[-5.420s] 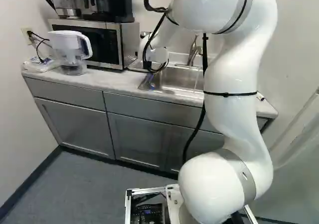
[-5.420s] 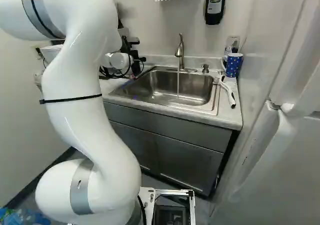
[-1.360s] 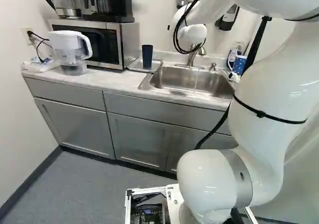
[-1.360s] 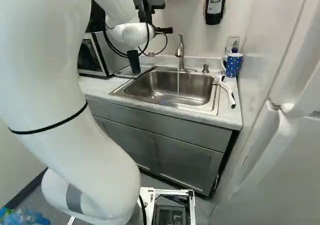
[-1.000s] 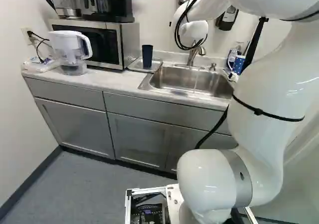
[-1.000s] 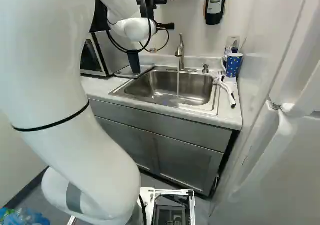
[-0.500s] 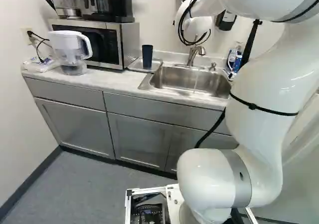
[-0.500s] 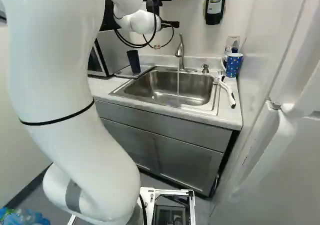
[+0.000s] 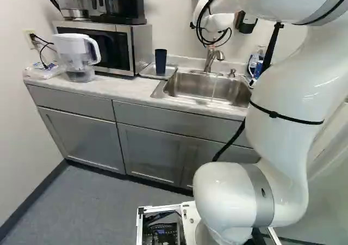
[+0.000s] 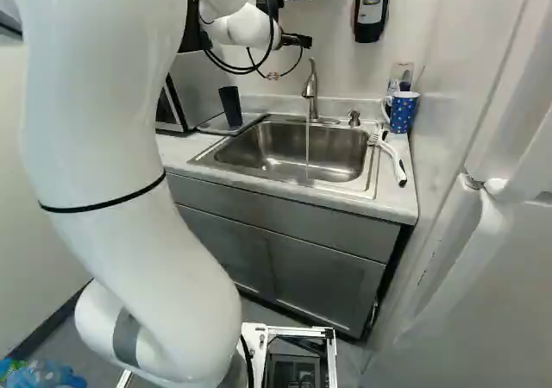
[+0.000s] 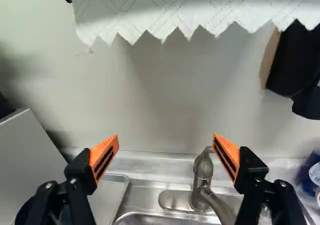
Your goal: Rinse the cup and place it in the tray
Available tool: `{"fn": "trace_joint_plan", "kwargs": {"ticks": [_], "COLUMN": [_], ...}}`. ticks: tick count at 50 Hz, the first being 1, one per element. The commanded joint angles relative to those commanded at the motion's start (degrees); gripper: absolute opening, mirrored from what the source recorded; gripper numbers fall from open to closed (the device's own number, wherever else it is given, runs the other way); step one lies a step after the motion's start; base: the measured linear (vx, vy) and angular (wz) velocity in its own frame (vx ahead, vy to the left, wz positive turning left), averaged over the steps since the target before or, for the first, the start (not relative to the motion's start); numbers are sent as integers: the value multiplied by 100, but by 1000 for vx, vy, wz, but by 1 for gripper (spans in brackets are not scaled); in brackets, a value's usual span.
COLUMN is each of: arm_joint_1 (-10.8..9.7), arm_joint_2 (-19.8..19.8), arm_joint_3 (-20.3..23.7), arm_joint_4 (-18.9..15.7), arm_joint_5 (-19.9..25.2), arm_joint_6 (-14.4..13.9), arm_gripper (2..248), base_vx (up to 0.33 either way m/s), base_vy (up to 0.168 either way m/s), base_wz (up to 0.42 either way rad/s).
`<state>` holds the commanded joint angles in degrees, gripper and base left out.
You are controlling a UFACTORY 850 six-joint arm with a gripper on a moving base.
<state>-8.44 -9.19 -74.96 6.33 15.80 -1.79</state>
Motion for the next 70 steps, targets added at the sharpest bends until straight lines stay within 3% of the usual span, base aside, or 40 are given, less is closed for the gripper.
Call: {"fn": "trace_joint_plan", "kwargs": {"ticks": [13,70], "arm_joint_1": [-38,-125], "arm_joint_2": [8,-253], "arm_joint_3": [-120,-405], "arm_joint_4": [0,0], "arm_joint_5": [-405,-405], "arm_joint_6": [0,0], "arm_gripper": [247,247], "base_vx": [0,0], "base_vy": [0,0], "base_wz": [0,0]}}
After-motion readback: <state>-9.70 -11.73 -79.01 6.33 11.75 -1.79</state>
